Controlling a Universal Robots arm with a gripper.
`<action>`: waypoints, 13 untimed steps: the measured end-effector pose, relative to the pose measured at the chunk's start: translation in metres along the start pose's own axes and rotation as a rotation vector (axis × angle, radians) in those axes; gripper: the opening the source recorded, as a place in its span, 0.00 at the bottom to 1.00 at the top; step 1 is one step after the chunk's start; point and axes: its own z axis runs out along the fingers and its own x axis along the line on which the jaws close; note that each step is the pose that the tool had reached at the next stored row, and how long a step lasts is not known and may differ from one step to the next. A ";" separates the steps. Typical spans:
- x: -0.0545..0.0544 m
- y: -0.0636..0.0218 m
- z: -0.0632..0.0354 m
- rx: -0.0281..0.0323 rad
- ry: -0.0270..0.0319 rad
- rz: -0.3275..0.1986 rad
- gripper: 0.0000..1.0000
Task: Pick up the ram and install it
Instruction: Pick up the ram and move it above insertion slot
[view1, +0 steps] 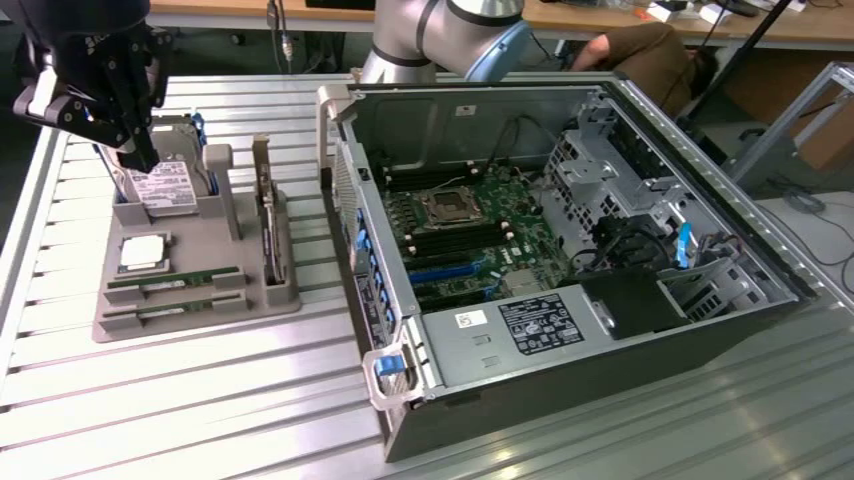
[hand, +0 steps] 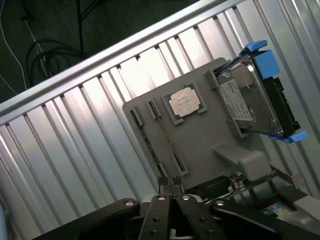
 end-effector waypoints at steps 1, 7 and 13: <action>0.000 0.0000 0.0000 0.0001 0.0004 -0.006 0.10; 0.000 0.0000 0.0000 0.0013 0.0027 -0.070 0.10; 0.000 0.0000 0.0000 0.0024 0.0052 -0.174 0.10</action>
